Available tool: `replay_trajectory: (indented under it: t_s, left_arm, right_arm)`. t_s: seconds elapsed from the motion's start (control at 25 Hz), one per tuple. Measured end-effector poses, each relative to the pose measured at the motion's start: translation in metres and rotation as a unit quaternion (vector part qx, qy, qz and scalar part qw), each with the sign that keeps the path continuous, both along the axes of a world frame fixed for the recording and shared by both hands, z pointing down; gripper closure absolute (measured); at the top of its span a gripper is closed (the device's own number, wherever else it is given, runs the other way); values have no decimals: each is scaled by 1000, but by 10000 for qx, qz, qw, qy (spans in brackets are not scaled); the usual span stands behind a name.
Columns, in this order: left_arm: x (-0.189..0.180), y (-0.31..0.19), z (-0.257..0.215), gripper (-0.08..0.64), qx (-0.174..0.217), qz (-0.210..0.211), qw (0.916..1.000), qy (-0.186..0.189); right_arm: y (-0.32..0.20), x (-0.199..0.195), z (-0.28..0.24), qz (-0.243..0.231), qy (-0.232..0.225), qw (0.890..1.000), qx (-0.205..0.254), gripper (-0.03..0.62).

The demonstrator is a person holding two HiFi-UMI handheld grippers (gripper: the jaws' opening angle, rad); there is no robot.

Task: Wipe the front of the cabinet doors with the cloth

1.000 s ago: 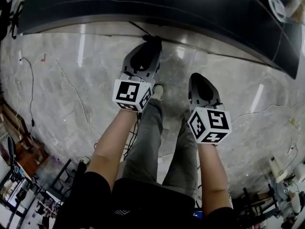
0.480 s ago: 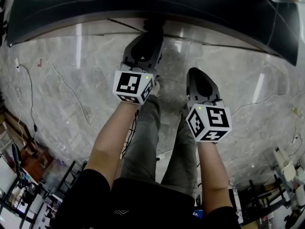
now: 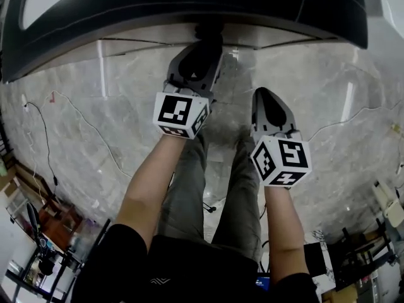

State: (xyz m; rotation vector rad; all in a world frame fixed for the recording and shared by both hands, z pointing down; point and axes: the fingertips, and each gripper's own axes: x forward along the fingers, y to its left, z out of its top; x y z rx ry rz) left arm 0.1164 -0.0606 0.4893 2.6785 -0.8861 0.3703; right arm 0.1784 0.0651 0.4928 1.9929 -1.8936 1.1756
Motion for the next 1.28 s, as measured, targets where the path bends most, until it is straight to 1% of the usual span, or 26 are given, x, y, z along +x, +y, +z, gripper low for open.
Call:
replay_trajectory:
  t_s: [0.32, 0.64, 0.84, 1.04, 1.16, 1.28]
  left_arm:
    - [63, 27, 5, 433, -42, 377, 9993, 32]
    - [123, 53, 8, 432, -76, 715, 9974, 89]
    - [150, 67, 7, 432, -133, 885, 9958, 205]
    - [157, 81, 5, 432, -140, 961, 9950, 237]
    - [147, 85, 5, 431, -145, 945, 9952, 218]
    - [129, 84, 9, 432, -167, 868, 9959, 170]
  right_arm:
    - [38, 51, 13, 494, -94, 9987, -104, 554]
    - [67, 92, 17, 741, -107, 9971, -157, 554]
    - [83, 115, 18, 956, -94, 9952, -188, 554]
    - [94, 129, 20, 1057, -92, 9941, -217, 554]
    - [93, 125, 20, 999, -89, 9947, -219, 554]
    - [85, 113, 21, 879, -100, 9959, -200, 554]
